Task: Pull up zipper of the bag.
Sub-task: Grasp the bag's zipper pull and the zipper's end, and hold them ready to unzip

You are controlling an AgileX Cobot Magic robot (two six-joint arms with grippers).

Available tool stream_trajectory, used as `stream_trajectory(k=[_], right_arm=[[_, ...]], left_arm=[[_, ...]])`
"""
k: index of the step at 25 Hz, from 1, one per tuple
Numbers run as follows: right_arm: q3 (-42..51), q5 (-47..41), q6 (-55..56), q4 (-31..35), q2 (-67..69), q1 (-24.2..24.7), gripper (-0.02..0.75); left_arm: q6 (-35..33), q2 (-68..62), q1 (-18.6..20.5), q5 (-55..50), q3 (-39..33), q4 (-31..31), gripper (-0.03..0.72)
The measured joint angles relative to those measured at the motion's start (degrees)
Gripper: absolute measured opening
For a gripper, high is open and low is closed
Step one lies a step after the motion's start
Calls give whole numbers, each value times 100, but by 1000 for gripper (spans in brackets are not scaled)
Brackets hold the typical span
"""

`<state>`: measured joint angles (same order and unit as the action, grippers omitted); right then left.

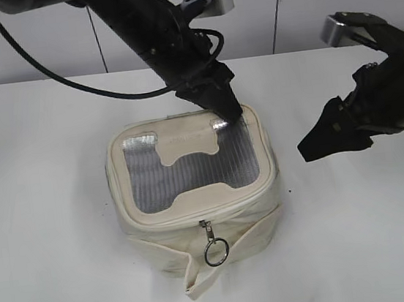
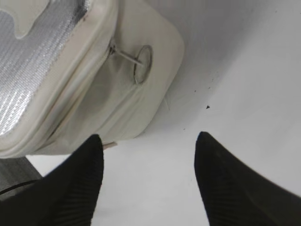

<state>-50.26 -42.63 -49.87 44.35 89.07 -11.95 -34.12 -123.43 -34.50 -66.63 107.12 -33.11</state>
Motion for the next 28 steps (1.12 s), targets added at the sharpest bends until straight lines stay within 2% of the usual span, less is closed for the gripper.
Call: stream_trajectory(k=[6,25,28], right_arm=[[21,390,-335,281,41,0,480],[32,430,-373,559,334,0,480],[32,430,-373,563,334,0,480]], left_arm=[[-234,0,-49,-13,0,-11,92],[-281,-36,-125,-68,342,326,91],[-293,-36,-125,15,349,330,151]])
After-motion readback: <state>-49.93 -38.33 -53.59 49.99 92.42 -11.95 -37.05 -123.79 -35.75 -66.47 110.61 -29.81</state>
